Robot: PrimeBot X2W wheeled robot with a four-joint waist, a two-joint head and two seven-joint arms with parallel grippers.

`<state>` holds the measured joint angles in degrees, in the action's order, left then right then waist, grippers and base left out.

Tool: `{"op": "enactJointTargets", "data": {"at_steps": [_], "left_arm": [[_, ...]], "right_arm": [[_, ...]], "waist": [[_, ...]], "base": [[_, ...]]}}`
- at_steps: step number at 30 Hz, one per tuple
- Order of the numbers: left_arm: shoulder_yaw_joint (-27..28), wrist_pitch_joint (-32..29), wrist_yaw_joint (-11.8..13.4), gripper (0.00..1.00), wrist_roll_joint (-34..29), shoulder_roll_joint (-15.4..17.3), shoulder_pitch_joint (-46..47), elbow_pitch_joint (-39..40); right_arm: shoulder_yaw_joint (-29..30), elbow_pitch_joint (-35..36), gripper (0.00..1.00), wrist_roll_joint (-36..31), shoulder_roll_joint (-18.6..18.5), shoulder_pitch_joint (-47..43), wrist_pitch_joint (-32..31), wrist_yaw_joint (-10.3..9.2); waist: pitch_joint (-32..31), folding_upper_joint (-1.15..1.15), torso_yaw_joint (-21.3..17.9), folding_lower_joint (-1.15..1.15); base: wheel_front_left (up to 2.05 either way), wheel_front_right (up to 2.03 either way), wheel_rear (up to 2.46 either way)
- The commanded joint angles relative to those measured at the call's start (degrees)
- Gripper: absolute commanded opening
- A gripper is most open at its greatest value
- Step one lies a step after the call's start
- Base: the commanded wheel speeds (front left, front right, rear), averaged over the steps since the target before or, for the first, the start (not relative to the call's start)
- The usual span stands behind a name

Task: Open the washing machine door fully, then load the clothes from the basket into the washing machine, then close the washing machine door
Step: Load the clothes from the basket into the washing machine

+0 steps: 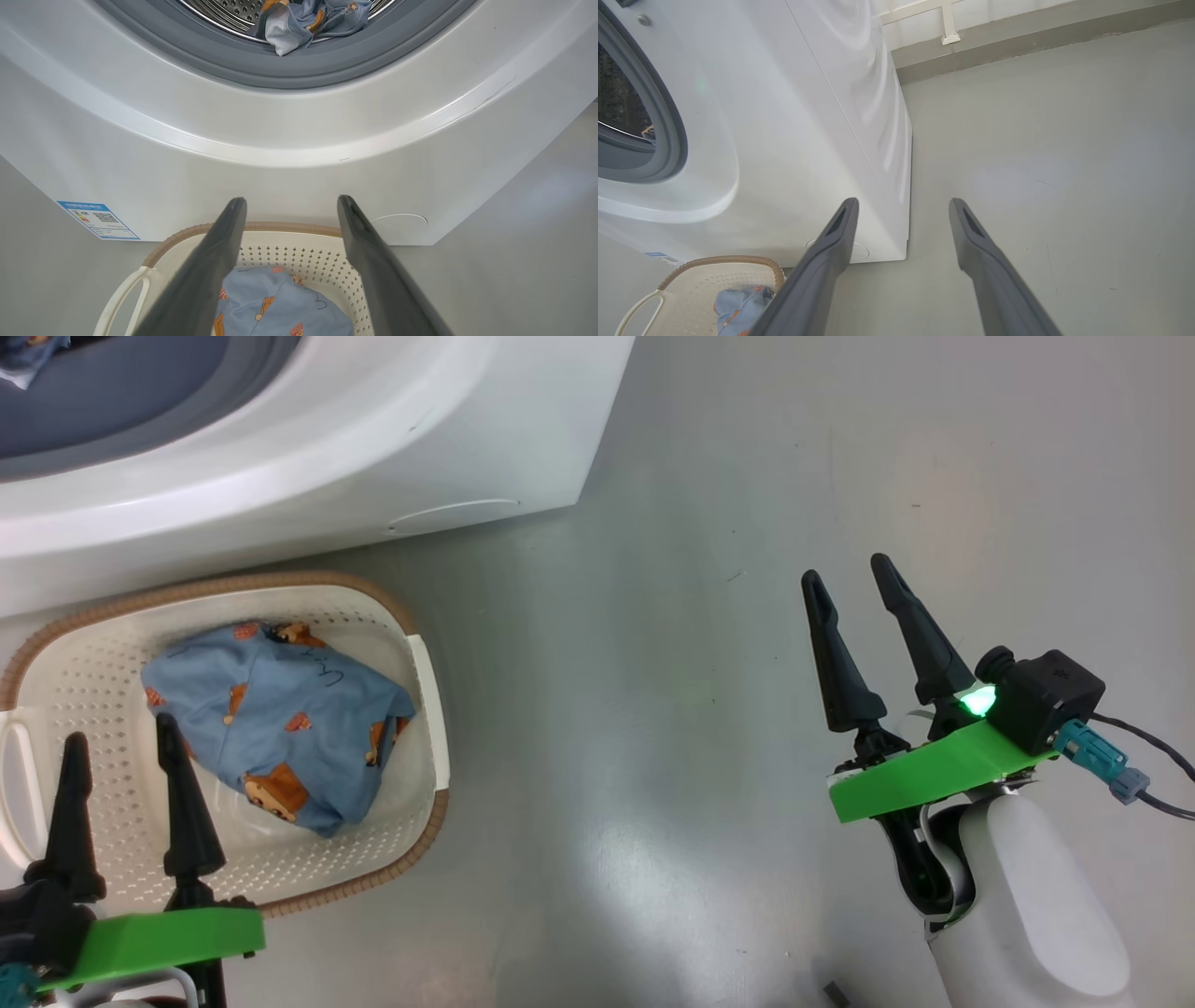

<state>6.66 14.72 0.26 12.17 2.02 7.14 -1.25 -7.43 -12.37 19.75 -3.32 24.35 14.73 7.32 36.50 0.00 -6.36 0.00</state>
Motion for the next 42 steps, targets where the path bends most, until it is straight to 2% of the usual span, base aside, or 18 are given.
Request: {"op": "enactJointTargets", "data": {"at_steps": [1, 12, 19, 22, 26, 29, 42], "left_arm": [[1.4, 0.3, 0.4, 1.00, -0.4, 0.9, -1.3, 1.5], [1.9, 0.3, -1.8, 1.00, -3.5, 1.4, 3.1, 1.9], [1.1, 0.2, -3.5, 1.00, -4.9, 4.1, 10.1, 1.6], [0.1, -3.1, -4.0, 1.00, -5.7, 6.4, 16.0, -0.4], [-0.4, -5.9, -3.4, 1.00, -6.8, 7.9, 21.3, -1.9], [-0.7, -6.7, -3.2, 1.00, -6.9, 8.3, 24.2, -3.3], [-1.4, -10.9, -2.7, 1.00, -7.7, 11.9, 36.7, -12.2]], "right_arm": [[-1.5, 1.0, 1.00, 0.0, 0.4, -2.1, 0.3, 0.17], [-1.6, 0.9, 1.00, 0.1, 0.4, -2.3, 0.3, 0.17], [-1.5, 0.8, 1.00, 0.3, 0.4, -2.5, 0.3, 0.17], [-1.6, 0.6, 1.00, -0.6, 0.4, -2.4, 0.3, 0.17], [-1.2, 0.4, 1.00, -5.8, 0.4, -2.1, 0.3, 0.17], [-0.9, 0.7, 1.00, -7.4, 0.4, -2.1, 0.3, 0.17], [-0.4, 0.8, 1.00, -7.0, 0.4, -2.2, 0.3, 0.17]], "waist": [[-0.1, 0.00, 0.0, 0.00], [-0.7, 0.00, -0.1, 0.00], [-1.2, 0.00, 0.0, 0.00], [-1.1, 0.00, -0.3, 0.00], [-0.9, 0.00, -0.8, 0.00], [-0.7, 0.00, -1.1, 0.00], [0.5, 0.00, -1.3, 0.00]], "base": [[0.00, 0.00, 0.00], [0.00, 0.00, 0.00], [0.00, 0.00, 0.00], [0.00, 0.00, 0.00], [0.00, 0.00, 0.00], [0.00, 0.00, 0.00], [0.00, 0.00, 0.00]]}}
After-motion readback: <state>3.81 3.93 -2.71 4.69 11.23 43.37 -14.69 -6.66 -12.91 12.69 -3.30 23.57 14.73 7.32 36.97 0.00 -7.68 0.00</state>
